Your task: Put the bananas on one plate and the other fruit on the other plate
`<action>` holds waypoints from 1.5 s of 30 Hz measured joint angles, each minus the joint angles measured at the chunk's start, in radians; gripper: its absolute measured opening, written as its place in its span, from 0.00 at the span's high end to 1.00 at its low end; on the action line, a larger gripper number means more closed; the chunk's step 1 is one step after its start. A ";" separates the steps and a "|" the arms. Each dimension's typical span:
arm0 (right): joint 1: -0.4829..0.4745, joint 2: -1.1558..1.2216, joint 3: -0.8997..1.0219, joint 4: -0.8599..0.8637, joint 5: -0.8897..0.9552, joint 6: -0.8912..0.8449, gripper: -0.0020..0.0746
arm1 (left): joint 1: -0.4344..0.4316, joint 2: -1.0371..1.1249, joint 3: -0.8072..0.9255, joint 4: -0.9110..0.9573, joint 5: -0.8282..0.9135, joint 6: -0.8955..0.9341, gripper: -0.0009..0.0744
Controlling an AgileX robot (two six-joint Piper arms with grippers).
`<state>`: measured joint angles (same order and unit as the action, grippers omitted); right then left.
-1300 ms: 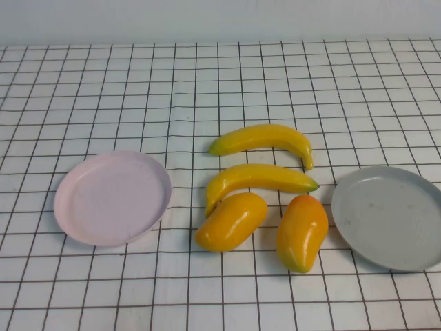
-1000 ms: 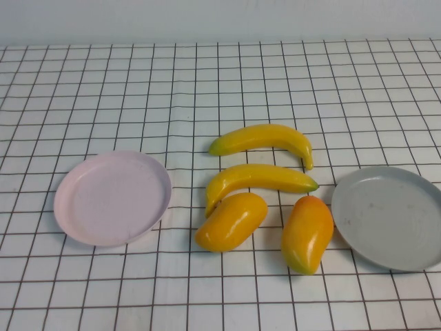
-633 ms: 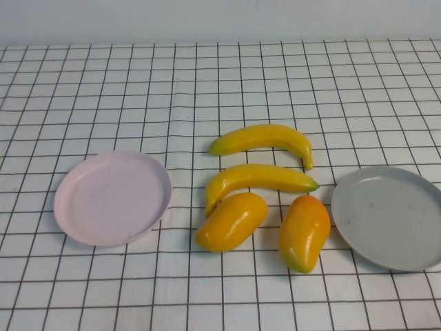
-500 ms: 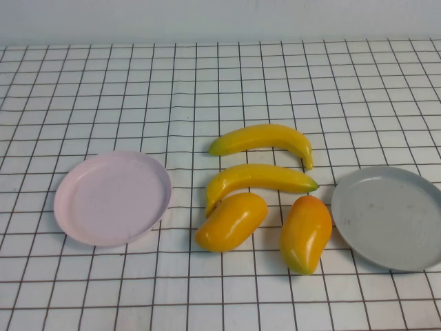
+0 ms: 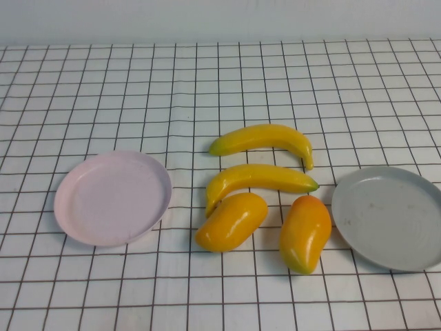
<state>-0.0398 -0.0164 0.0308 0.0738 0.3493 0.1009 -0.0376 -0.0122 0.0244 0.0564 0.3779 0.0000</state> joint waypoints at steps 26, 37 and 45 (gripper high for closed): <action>0.000 0.000 0.000 0.000 0.000 0.000 0.99 | 0.000 0.000 0.000 -0.609 -0.453 -0.299 1.00; 0.000 0.000 0.000 0.000 0.000 0.000 0.99 | 0.000 0.000 0.000 -0.621 -0.497 -0.313 1.00; 0.000 0.000 0.000 0.000 0.000 0.000 0.99 | 0.000 0.042 -0.232 -0.497 -0.205 -0.152 1.00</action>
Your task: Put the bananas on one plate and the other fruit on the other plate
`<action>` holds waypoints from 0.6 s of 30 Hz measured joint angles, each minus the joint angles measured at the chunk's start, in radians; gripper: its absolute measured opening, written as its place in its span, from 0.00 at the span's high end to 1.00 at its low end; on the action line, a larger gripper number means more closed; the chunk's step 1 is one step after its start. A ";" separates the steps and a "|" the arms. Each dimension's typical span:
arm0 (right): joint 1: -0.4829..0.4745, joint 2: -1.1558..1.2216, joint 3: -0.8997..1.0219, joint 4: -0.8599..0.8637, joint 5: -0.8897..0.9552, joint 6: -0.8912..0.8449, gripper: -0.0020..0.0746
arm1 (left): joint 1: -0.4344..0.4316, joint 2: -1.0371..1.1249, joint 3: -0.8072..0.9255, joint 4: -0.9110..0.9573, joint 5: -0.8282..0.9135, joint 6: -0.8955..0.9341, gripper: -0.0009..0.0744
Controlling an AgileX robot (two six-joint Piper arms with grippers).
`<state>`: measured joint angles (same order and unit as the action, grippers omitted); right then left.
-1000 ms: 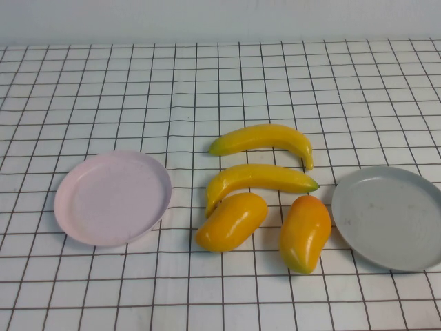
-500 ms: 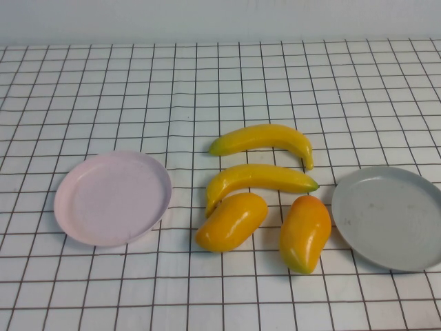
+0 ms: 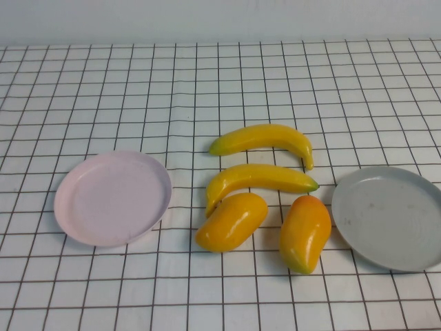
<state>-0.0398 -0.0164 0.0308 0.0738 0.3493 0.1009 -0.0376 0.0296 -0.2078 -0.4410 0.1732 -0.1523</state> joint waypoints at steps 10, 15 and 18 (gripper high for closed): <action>0.000 0.000 0.000 0.000 0.000 0.000 0.99 | 0.000 0.505 -0.453 0.067 0.520 0.516 1.00; 0.000 0.000 0.000 0.000 0.000 0.000 0.99 | -0.055 0.758 -0.591 -0.051 0.604 0.680 1.00; 0.000 0.000 0.000 0.000 0.000 0.000 0.99 | -0.128 0.924 -0.692 -0.052 0.672 0.706 0.99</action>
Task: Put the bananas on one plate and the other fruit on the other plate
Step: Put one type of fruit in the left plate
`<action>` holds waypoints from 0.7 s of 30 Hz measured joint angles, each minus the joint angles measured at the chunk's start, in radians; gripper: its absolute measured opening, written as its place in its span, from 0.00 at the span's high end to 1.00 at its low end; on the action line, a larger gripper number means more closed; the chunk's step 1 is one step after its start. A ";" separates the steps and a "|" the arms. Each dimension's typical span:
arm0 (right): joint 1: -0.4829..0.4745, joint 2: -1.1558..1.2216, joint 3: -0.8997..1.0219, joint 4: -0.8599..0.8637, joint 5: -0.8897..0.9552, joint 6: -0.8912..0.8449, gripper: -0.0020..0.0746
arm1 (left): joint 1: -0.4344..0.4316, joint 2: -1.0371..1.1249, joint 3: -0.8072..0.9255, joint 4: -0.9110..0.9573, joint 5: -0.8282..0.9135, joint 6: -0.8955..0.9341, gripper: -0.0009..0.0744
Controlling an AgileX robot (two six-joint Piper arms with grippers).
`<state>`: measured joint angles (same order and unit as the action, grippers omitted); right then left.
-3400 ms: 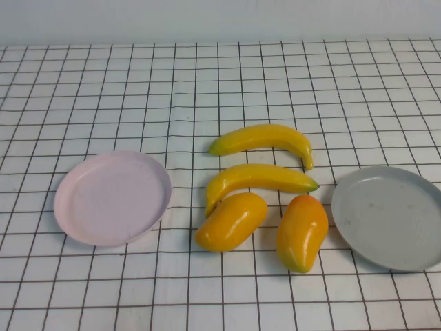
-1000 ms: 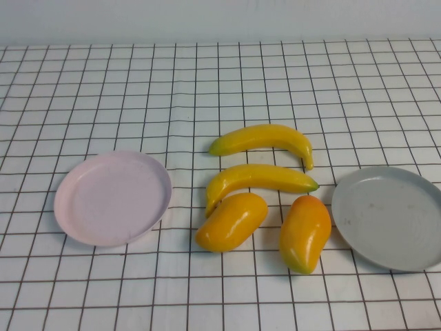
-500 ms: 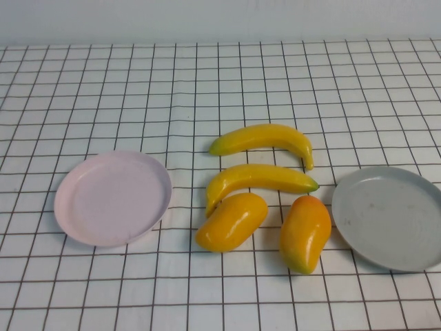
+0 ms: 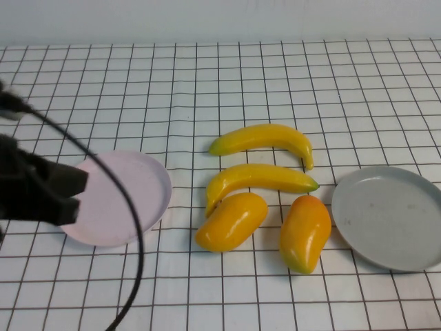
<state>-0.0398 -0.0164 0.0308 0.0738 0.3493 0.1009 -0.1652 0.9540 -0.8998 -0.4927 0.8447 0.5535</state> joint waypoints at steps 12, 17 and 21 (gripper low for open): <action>0.000 0.000 0.000 0.000 0.000 0.000 0.99 | -0.391 0.705 -0.487 0.467 0.278 -0.200 0.93; 0.000 0.000 0.000 0.000 0.000 0.000 0.99 | -0.485 0.984 -0.741 0.594 0.363 -0.293 0.55; 0.000 0.000 0.000 0.000 0.000 0.000 0.99 | -0.500 1.104 -0.883 0.564 0.365 -0.311 0.27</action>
<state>-0.0398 -0.0164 0.0308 0.0738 0.3493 0.1009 -0.6656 2.0582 -1.7831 0.0714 1.2095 0.2426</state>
